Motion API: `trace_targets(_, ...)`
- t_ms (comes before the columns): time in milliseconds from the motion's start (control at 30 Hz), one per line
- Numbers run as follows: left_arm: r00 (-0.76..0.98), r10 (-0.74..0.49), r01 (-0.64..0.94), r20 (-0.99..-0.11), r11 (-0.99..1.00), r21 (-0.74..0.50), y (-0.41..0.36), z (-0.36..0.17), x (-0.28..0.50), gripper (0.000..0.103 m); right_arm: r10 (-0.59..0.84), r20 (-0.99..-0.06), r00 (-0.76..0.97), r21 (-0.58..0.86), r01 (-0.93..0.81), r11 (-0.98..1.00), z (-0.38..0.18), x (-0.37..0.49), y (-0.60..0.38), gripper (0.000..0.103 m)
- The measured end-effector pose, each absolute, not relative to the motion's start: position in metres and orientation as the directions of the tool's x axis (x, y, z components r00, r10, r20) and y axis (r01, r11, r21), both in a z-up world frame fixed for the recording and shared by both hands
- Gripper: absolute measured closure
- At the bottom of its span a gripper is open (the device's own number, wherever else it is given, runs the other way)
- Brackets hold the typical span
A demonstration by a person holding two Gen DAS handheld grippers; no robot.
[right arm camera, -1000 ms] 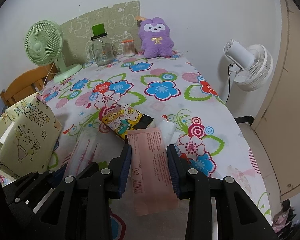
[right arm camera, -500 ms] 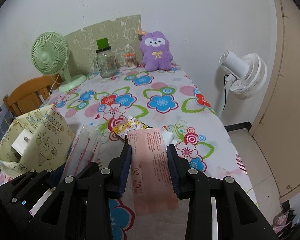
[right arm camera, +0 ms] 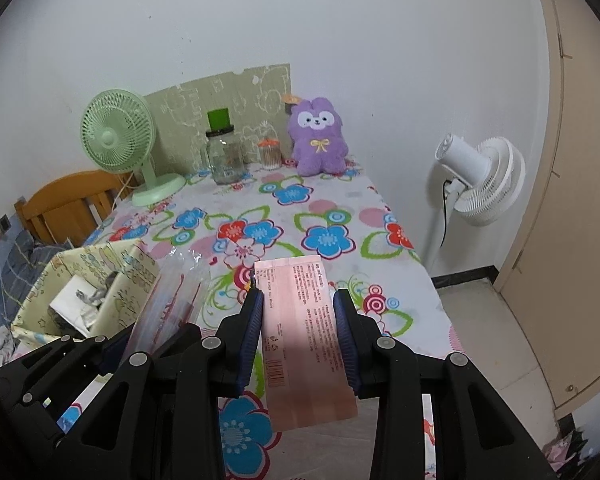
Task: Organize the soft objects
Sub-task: 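Carry the tube pack and pink packet together over the fabric box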
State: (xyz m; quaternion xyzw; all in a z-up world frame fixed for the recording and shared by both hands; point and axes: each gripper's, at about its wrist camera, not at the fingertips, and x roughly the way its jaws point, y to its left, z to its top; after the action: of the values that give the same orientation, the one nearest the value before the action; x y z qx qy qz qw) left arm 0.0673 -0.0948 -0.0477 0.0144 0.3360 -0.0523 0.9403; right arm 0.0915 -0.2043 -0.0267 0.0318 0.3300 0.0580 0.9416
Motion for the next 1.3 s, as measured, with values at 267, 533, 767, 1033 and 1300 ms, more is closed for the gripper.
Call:
trace_targets(267, 0.790, -0.091, 0.115, -0.606, 0.993, 0.000, -0.089, -0.029, 0.059, 0.082, 0.136, -0.597, 0.791, 0.098, -0.096, 0.991, -0.006, 0.084, -0.198, 0.064)
trace_targets(533, 0.804, -0.093, 0.122, -0.587, 0.992, 0.010, -0.081, -0.017, 0.055, 0.082, 0.133, -0.582, 0.802, 0.097, -0.094, 0.991, 0.007, 0.081, -0.189, 0.064)
trace_targets(767, 0.812, -0.092, 0.120, -0.576, 0.993, 0.010, -0.066, -0.008, 0.055, 0.081, 0.138, -0.569, 0.811, 0.088, -0.107, 0.990, 0.016, 0.081, -0.176, 0.064)
trace_targets(1033, 0.819, -0.079, 0.105, -0.568, 0.994, 0.014, -0.047, -0.004, 0.058, 0.081, 0.164, -0.564, 0.809, 0.089, -0.137, 0.986, 0.023, 0.086, -0.156, 0.064)
trace_targets(1300, 0.826, -0.054, 0.074, -0.561, 0.997, 0.013, -0.024, -0.001, 0.064, 0.081, 0.186, -0.554, 0.812, 0.094, -0.161, 0.983, 0.025, 0.092, -0.134, 0.064)
